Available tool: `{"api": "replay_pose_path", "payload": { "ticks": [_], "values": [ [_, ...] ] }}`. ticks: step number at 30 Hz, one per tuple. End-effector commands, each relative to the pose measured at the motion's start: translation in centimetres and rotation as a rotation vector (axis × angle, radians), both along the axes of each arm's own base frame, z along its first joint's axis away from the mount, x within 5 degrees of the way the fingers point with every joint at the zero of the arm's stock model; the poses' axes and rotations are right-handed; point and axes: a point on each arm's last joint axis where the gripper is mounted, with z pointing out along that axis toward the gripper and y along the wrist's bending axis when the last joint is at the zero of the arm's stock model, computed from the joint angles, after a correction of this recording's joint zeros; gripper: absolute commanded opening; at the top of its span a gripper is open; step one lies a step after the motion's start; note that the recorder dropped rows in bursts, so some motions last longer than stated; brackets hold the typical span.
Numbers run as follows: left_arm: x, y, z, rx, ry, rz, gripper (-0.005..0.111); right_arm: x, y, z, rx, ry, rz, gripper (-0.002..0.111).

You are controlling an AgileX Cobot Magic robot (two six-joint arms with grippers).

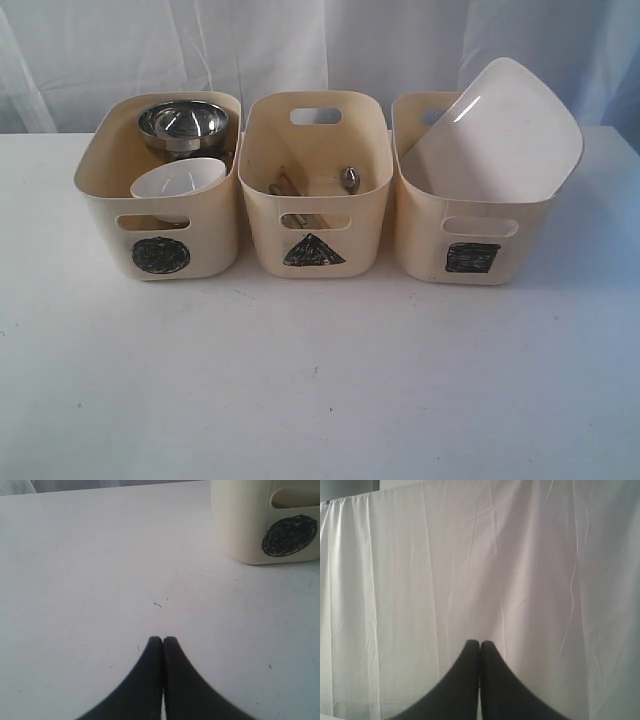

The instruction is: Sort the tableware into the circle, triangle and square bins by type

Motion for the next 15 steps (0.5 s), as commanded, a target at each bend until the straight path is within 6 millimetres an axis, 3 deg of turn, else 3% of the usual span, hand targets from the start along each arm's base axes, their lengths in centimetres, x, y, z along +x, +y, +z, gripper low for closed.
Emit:
{"api": "replay_pose_path", "payload": {
  "ticks": [1,9,12,15],
  "values": [
    [0.0,-0.1,-0.1,-0.016,0.0,-0.005,0.0,-1.3,0.2,-0.8,-0.028,-0.022,0.024,0.0],
    [0.0,-0.1,-0.1,-0.016,0.0,-0.005,0.0,-3.5,0.8,-2.5,-0.219,-0.022,0.036,0.0],
    [0.0,-0.1,-0.1,-0.016,0.0,-0.005,0.0,-3.6,0.6,-2.4,-0.145,-0.002,0.038,0.0],
    [0.0,-0.1,-0.1,-0.016,0.0,-0.005,0.0,-3.5,0.5,-2.7,-0.187,0.019,0.01,0.0]
  ]
}}
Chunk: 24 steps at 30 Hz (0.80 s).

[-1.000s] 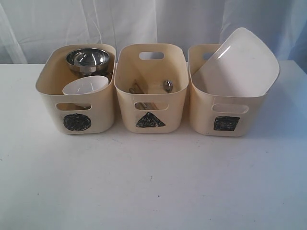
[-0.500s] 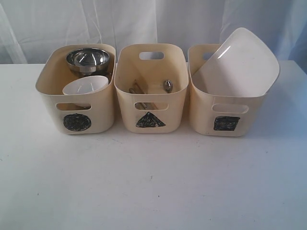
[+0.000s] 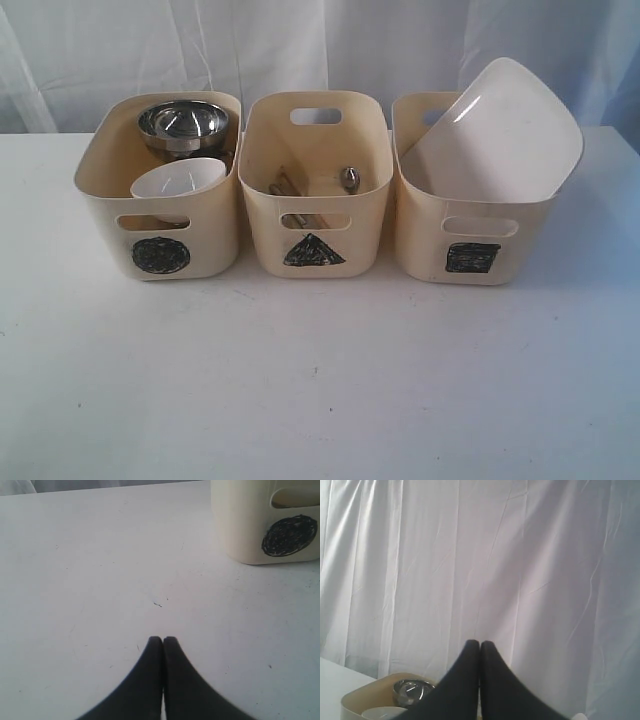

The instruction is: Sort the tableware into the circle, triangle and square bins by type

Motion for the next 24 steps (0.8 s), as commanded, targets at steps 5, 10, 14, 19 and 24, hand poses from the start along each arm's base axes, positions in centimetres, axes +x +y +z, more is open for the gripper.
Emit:
{"api": "replay_pose_path", "payload": {
  "ticks": [5,10,14,19,24],
  "values": [
    [0.0,-0.1,-0.1,-0.016,0.0,-0.005,0.0,1.4,-0.6,-2.9,0.022,0.157,-0.078,0.0],
    [0.0,-0.1,-0.1,-0.016,0.0,-0.005,0.0,2.4,-2.2,-8.6,0.036,0.151,-0.262,0.0],
    [0.0,-0.1,-0.1,-0.016,0.0,-0.005,0.0,2.4,-3.6,-10.7,0.077,0.089,-0.412,0.0],
    [0.0,-0.1,-0.1,-0.016,0.0,-0.005,0.0,2.9,-4.5,-13.4,0.067,0.106,-0.524,0.0],
    [0.0,-0.1,-0.1,-0.016,0.0,-0.005,0.0,3.4,-4.5,-15.7,0.042,0.175,-0.531,0.0]
  ]
}}
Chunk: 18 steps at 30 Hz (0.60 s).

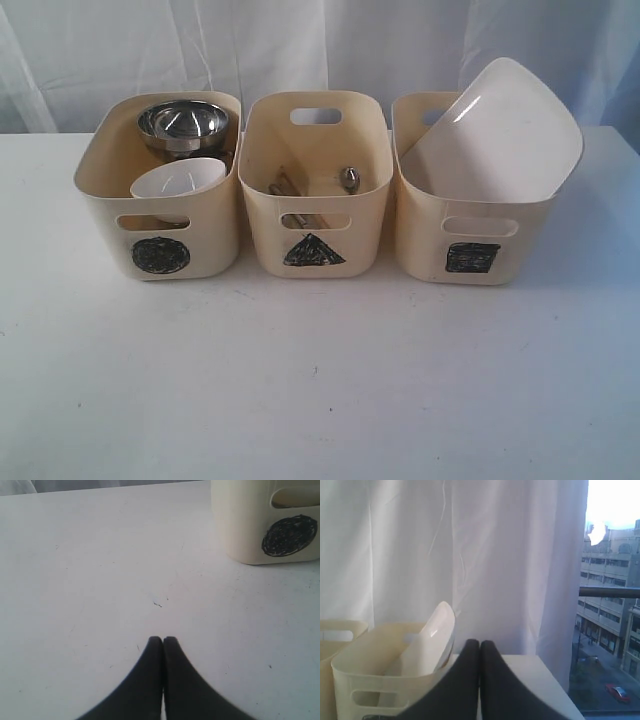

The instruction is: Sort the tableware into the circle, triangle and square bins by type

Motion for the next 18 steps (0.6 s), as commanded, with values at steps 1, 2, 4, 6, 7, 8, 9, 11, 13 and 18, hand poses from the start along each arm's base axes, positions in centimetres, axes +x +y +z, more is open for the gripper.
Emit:
{"api": "replay_pose_path", "payload": {
  "ticks": [1,2,4,6,7,8,9,11,13,18],
  "values": [
    [-0.02,-0.07,-0.12,-0.016,0.0,-0.005,0.0,0.23,-0.16,-1.55,0.001,0.038,-0.019,0.0],
    [-0.02,-0.07,-0.12,-0.016,0.0,-0.005,0.0,0.23,-0.18,-1.54,0.001,0.038,-0.021,0.0],
    [-0.02,-0.07,-0.12,-0.016,0.0,-0.005,0.0,0.24,-0.1,-1.59,-0.024,0.044,-0.016,0.0],
    [-0.02,-0.07,-0.12,-0.016,0.0,-0.005,0.0,0.24,-0.08,-1.62,-0.055,0.05,-0.02,0.0],
    [-0.02,-0.07,-0.12,-0.016,0.0,-0.005,0.0,0.25,-0.1,-1.65,-0.052,0.053,-0.021,0.0],
    [-0.02,-0.07,-0.12,-0.016,0.0,-0.005,0.0,0.25,-0.14,-1.71,-0.042,0.058,-0.023,0.0],
    [-0.02,-0.07,-0.12,-0.016,0.0,-0.005,0.0,0.26,-0.18,-1.78,-0.014,0.065,-0.023,0.0],
    [-0.02,-0.07,-0.12,-0.016,0.0,-0.005,0.0,0.27,-0.23,-1.96,0.072,0.08,-0.017,0.0],
    [-0.02,-0.07,-0.12,-0.016,0.0,-0.005,0.0,0.28,-0.24,-2.01,0.098,0.084,-0.014,0.0],
    [-0.02,-0.07,-0.12,-0.016,0.0,-0.005,0.0,0.3,0.14,-2.03,0.091,0.088,0.026,0.0]
  ]
}}
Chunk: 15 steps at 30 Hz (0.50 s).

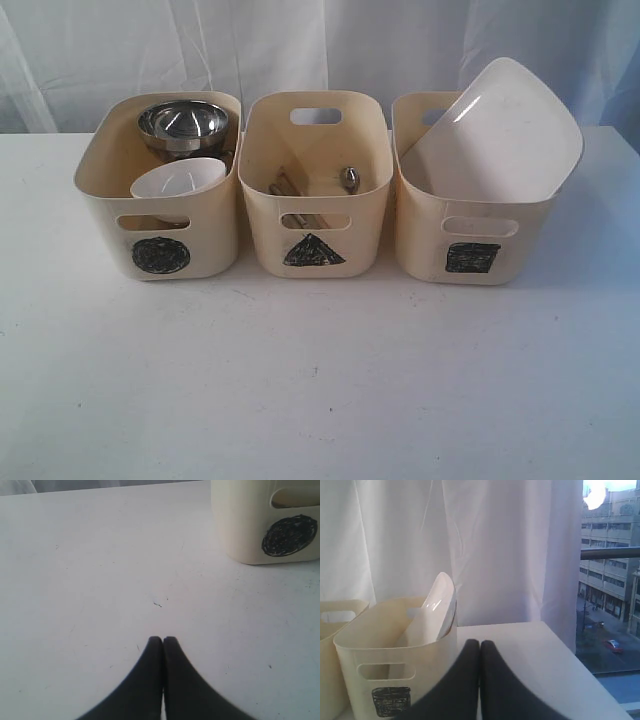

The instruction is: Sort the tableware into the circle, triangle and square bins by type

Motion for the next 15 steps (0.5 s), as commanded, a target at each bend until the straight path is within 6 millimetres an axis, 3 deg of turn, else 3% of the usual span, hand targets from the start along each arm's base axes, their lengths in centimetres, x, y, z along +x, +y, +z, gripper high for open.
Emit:
{"api": "replay_pose_path", "payload": {
  "ticks": [1,15],
  "values": [
    [0.0,-0.1,-0.1,-0.016,0.0,-0.005,0.0,0.0,0.5,-0.2,-0.003,0.004,0.05,0.0],
    [0.0,-0.1,-0.1,-0.016,0.0,-0.005,0.0,-0.1,2.0,-0.3,-0.066,0.015,0.219,0.0]
  ]
}}
